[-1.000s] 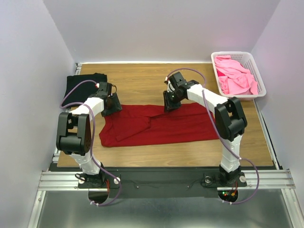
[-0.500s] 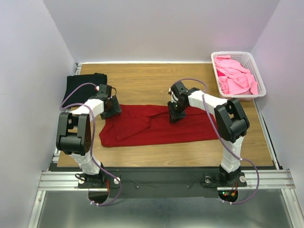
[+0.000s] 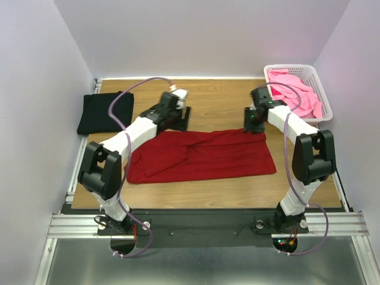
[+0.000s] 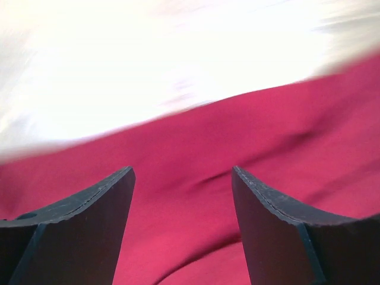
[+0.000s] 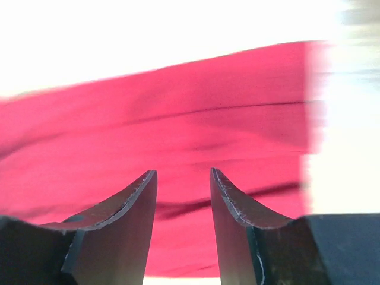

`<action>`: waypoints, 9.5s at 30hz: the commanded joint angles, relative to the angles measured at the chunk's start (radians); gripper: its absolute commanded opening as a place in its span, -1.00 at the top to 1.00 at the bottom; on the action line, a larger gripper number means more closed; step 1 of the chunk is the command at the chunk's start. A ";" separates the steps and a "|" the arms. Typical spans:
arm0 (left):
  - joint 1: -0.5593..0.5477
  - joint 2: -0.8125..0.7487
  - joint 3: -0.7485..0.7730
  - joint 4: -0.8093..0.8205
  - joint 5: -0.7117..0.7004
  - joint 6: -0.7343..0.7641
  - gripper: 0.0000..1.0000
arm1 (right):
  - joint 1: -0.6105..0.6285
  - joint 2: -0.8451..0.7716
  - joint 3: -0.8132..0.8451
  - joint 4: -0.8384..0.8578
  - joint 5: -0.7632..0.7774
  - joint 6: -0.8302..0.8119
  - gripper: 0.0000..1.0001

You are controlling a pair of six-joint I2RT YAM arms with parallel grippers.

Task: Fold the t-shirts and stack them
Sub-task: Fold the tshirt

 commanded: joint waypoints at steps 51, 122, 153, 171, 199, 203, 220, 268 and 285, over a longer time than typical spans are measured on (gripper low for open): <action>-0.306 0.306 0.161 -0.073 0.464 0.326 -0.12 | -0.156 0.059 0.077 0.009 -0.098 0.039 -0.06; 0.249 -0.485 -0.421 -0.193 -0.265 -0.493 -0.51 | 0.473 0.202 0.290 0.225 -0.296 -0.170 0.04; 0.258 -0.864 -0.672 0.060 -0.272 -0.367 -0.58 | 0.693 0.458 0.454 0.224 -0.111 -0.020 0.18; 0.251 -0.869 -0.677 0.059 -0.269 -0.367 -0.57 | 0.700 0.348 0.354 0.199 -0.177 -0.015 0.20; 0.245 -0.739 -0.628 0.086 -0.158 -0.358 -0.57 | 0.613 -0.028 0.057 0.158 0.129 0.054 -0.05; 0.206 -0.624 -0.556 0.071 -0.154 -0.380 -0.58 | 0.362 -0.143 -0.069 0.144 0.151 0.089 -0.10; 0.116 -0.150 -0.315 0.105 -0.280 -0.535 -0.50 | -0.048 -0.094 -0.177 0.130 0.103 0.108 -0.28; 0.209 0.900 1.009 0.149 0.178 -0.309 -0.49 | 0.442 -0.326 -0.473 -0.121 -0.322 0.264 -0.32; 0.096 0.176 0.322 0.051 -0.153 -0.303 -0.39 | 0.413 -0.263 -0.232 -0.259 0.059 0.028 -0.03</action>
